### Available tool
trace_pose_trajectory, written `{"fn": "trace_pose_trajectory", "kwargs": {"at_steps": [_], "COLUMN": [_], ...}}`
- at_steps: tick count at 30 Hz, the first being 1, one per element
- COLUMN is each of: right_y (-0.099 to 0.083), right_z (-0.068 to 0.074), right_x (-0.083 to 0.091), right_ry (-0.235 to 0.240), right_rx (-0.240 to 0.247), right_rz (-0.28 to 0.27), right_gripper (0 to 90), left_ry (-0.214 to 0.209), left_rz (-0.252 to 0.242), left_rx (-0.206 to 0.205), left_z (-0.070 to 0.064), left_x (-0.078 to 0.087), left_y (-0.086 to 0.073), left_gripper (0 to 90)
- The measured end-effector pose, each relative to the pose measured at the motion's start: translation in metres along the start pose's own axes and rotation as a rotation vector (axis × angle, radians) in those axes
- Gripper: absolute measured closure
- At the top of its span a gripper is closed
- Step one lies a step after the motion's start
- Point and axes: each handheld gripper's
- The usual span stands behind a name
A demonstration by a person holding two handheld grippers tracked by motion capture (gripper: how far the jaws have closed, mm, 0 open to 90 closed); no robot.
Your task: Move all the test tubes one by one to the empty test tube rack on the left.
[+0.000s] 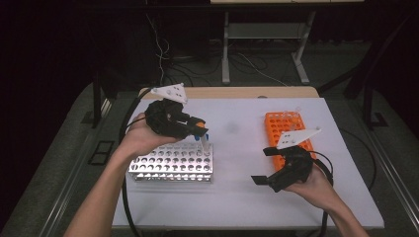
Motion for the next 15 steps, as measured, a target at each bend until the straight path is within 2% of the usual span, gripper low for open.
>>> {"fn": "trace_pose_trajectory", "kwargs": {"at_steps": [7, 15], "right_y": [-0.018, -0.037], "right_z": [-0.01, -0.017], "right_x": [0.004, 0.008], "right_ry": [0.0, 0.013], "right_rx": [-0.041, -0.079], "right_rz": [-0.011, -0.026], "right_gripper": [0.3, 0.3], "left_ry": [0.051, 0.093], "left_rz": [0.007, 0.01], "left_rx": [0.03, 0.077], "left_z": [0.012, 0.028], "left_x": [0.015, 0.019], "left_y": [-0.008, -0.026], "left_gripper": [69.3, 69.4]}}
Point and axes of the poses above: each handheld gripper's, and its own axes: x roughly backward along the jaws, y roughly out of its top, z roughly to its left, and after that the axes turned 13 degrees about -x, right-handed
